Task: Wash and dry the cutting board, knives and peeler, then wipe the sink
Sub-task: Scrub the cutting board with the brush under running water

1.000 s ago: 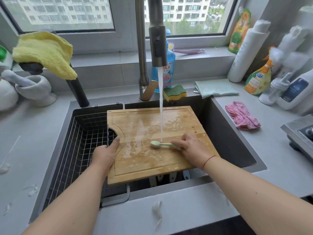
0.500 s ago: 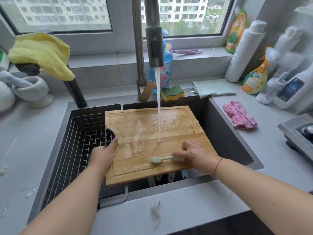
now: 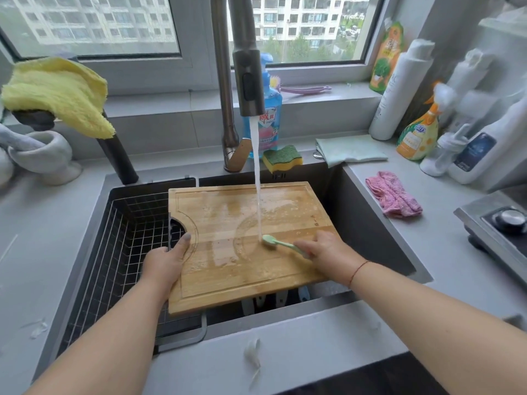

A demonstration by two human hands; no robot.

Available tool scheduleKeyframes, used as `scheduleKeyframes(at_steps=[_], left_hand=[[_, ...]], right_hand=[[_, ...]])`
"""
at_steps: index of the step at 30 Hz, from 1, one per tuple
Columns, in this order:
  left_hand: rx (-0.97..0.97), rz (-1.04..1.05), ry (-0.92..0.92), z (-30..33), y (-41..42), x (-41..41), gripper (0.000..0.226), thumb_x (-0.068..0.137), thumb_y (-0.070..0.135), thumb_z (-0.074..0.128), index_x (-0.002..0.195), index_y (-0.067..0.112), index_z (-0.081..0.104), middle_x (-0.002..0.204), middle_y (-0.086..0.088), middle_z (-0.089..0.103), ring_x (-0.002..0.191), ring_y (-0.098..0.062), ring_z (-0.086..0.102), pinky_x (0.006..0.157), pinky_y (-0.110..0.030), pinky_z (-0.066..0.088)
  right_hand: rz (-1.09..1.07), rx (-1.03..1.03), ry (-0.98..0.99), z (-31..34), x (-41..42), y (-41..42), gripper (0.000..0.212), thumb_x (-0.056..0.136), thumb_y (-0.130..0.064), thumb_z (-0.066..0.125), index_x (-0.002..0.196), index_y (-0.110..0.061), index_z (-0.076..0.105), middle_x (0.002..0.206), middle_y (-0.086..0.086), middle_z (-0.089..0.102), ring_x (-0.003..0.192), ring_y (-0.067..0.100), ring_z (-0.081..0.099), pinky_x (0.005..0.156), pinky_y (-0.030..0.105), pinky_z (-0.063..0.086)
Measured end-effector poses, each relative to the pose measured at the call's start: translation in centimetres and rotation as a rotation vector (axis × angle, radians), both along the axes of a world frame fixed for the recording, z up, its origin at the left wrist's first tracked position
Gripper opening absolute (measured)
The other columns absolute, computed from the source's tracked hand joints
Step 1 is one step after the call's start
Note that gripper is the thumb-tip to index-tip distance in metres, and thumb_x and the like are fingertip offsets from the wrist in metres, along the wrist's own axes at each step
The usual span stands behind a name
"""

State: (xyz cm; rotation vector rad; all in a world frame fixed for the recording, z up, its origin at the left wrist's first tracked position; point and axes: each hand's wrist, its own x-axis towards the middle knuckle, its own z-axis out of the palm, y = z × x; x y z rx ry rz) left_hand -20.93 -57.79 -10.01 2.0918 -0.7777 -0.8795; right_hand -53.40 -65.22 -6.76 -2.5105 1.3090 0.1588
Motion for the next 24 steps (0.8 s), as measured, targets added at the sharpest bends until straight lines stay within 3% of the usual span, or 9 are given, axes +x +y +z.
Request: scheduleKeyframes(at_steps=[4, 6, 8, 10, 13, 15, 19, 21, 24], left_hand=[[-0.017, 0.014, 0.045, -0.5, 0.0, 0.4, 0.069, 0.078, 0.067, 0.059, 0.081, -0.002, 0.061, 0.08, -0.02, 0.062, 0.072, -0.031, 0.057, 0.066, -0.038, 0.045], [-0.018, 0.011, 0.045, -0.5, 0.1, 0.3, 0.066, 0.08, 0.065, 0.058, 0.077, -0.001, 0.059, 0.079, -0.019, 0.063, 0.071, -0.031, 0.058, 0.064, -0.037, 0.044], [-0.025, -0.001, 0.041, -0.4, 0.1, 0.3, 0.065, 0.081, 0.064, 0.058, 0.076, 0.0, 0.059, 0.078, -0.019, 0.063, 0.071, -0.03, 0.058, 0.063, -0.036, 0.043], [-0.03, -0.004, 0.043, -0.5, 0.1, 0.3, 0.066, 0.081, 0.064, 0.057, 0.078, -0.002, 0.061, 0.079, -0.019, 0.063, 0.071, -0.03, 0.058, 0.063, -0.036, 0.043], [-0.02, -0.001, 0.029, -0.5, 0.1, 0.5, 0.066, 0.078, 0.068, 0.057, 0.075, 0.002, 0.057, 0.075, -0.017, 0.059, 0.069, -0.029, 0.055, 0.063, -0.036, 0.042], [-0.012, -0.002, 0.025, -0.5, 0.1, 0.5, 0.067, 0.076, 0.07, 0.057, 0.075, 0.004, 0.056, 0.075, -0.016, 0.057, 0.069, -0.028, 0.054, 0.064, -0.036, 0.043], [0.0, 0.008, 0.023, -0.2, 0.2, 0.5, 0.084, 0.073, 0.073, 0.058, 0.09, -0.009, 0.063, 0.081, -0.022, 0.064, 0.073, -0.033, 0.061, 0.069, -0.04, 0.049], [-0.004, 0.0, 0.023, -0.1, 0.3, 0.4, 0.092, 0.068, 0.078, 0.058, 0.093, -0.011, 0.064, 0.088, -0.027, 0.068, 0.081, -0.04, 0.066, 0.075, -0.047, 0.053], [0.0, -0.005, 0.044, -0.1, 0.3, 0.4, 0.094, 0.064, 0.081, 0.057, 0.093, -0.009, 0.065, 0.092, -0.027, 0.069, 0.087, -0.043, 0.066, 0.08, -0.052, 0.053]], right_hand=[[0.092, -0.083, -0.075, -0.3, 2.3, 0.4, 0.04, 0.085, -0.06, 0.049, 0.101, -0.024, 0.057, 0.095, -0.003, 0.051, 0.079, 0.016, 0.051, 0.067, 0.028, 0.045], [0.038, -0.104, -0.072, -0.4, 1.6, -0.6, 0.043, 0.085, -0.061, 0.045, 0.105, -0.025, 0.059, 0.092, -0.005, 0.053, 0.078, 0.011, 0.052, 0.067, 0.028, 0.046], [-0.166, -0.057, -0.08, -0.6, -0.2, -2.1, 0.043, 0.091, -0.045, 0.039, 0.121, -0.022, 0.06, 0.096, -0.004, 0.056, 0.083, 0.011, 0.055, 0.074, 0.029, 0.045], [-0.381, -0.081, 0.001, -0.7, -2.6, -3.5, 0.038, 0.097, -0.027, 0.039, 0.131, -0.023, 0.054, 0.109, 0.011, 0.055, 0.094, 0.027, 0.055, 0.078, 0.035, 0.044], [-0.558, -0.022, 0.0, -0.8, -3.5, -4.1, 0.035, 0.098, -0.039, 0.035, 0.128, -0.032, 0.052, 0.101, 0.005, 0.045, 0.081, 0.02, 0.047, 0.07, 0.032, 0.039], [-0.512, -0.022, -0.024, -0.8, -1.6, -3.8, 0.032, 0.097, -0.04, 0.036, 0.122, -0.032, 0.055, 0.098, 0.0, 0.046, 0.079, 0.016, 0.047, 0.068, 0.031, 0.04], [-0.234, 0.054, -0.13, 0.6, 5.1, -0.6, 0.017, 0.097, -0.04, 0.042, 0.1, -0.034, 0.058, 0.102, -0.001, 0.056, 0.088, 0.017, 0.055, 0.078, 0.031, 0.048], [-0.132, 0.032, -0.189, 1.3, 7.5, 1.5, 0.02, 0.093, -0.048, 0.048, 0.089, -0.029, 0.054, 0.097, 0.001, 0.059, 0.079, 0.016, 0.056, 0.067, 0.029, 0.047], [-0.134, 0.219, -0.366, 2.1, 9.9, 3.6, 0.021, 0.095, -0.042, 0.049, 0.076, -0.035, 0.049, 0.096, 0.002, 0.056, 0.074, 0.016, 0.051, 0.061, 0.028, 0.045]])
